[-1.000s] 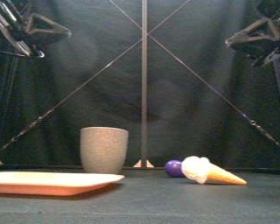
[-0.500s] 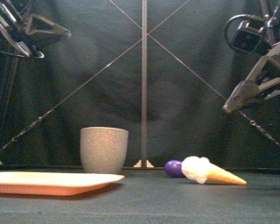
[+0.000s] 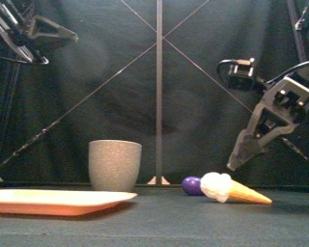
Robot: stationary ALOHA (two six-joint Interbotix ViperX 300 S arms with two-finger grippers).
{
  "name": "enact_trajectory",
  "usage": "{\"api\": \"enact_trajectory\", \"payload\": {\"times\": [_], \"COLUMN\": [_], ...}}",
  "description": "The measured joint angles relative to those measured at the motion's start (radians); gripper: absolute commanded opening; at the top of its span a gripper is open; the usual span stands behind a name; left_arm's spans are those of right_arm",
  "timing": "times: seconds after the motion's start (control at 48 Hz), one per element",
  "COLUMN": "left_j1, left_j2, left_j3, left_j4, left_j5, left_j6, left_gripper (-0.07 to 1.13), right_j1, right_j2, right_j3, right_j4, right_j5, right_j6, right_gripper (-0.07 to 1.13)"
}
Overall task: Pick the ice cream then place it in the grey bowl
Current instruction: Pick the ice cream
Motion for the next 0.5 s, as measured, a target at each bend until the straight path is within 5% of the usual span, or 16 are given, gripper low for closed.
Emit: {"api": "enact_trajectory", "payload": {"times": [0.5], "left_j1": [0.0], "left_j2": [-0.003], "left_j3": [0.0], "left_j4": [0.0], "left_j5": [0.002], "left_j6": [0.0], "left_gripper": [-0.03], "right_j1": [-0.009], "right_j2": [0.173], "right_j3": [-0.087], "right_j4": [0.02], "right_j5": [0.003], "right_j6": [0.0], "right_gripper": [0.97]}}
